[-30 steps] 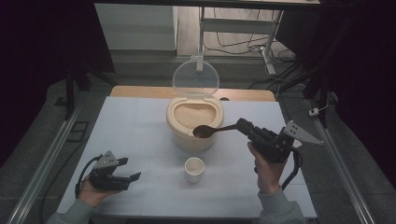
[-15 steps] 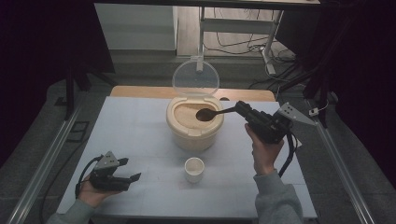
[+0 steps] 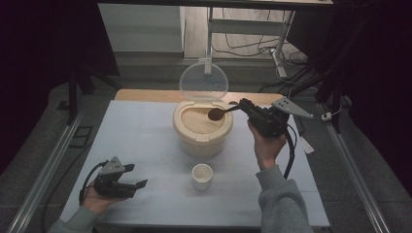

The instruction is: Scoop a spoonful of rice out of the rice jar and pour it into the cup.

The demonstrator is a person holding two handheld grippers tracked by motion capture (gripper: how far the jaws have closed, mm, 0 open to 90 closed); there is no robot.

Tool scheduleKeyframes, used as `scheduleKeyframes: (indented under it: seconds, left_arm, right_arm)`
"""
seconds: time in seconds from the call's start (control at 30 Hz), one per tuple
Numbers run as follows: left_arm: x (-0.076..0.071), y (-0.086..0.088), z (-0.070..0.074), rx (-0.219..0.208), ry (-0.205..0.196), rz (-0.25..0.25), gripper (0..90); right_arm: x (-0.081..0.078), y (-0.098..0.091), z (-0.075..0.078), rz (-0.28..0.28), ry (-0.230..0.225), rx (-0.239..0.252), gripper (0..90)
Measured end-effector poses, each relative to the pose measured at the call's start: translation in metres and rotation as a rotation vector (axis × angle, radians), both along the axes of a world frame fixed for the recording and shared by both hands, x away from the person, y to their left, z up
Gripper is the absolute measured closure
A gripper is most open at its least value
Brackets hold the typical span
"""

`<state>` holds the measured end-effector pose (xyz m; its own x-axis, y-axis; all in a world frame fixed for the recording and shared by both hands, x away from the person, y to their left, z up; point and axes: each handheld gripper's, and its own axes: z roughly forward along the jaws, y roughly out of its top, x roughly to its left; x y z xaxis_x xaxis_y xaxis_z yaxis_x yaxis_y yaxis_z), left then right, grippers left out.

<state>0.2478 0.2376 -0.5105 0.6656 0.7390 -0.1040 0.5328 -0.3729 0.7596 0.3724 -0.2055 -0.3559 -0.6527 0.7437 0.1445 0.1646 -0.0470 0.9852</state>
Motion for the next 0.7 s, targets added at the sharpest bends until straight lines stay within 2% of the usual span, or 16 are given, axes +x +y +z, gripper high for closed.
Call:
scheduleKeyframes:
  seconds: [0.17,0.37,0.57,0.7]
  left_arm:
    - [0.002,-0.002,-0.001,0.001,0.006,-0.005,21.2]
    - [0.002,-0.002,-0.001,0.002,0.007,-0.009,21.1]
    - [0.002,-0.002,-0.001,0.001,0.006,-0.007,21.1]
    - [0.002,-0.002,-0.001,0.005,0.006,-0.010,21.1]
  right_arm:
    - [0.002,0.006,0.000,-0.032,-0.016,-0.054,82.9]
    - [0.003,0.015,-0.002,-0.045,-0.038,-0.130,82.8]
    - [0.007,0.023,-0.006,-0.046,-0.039,-0.178,82.9]
    - [0.010,0.027,-0.011,-0.042,-0.016,-0.174,82.9]
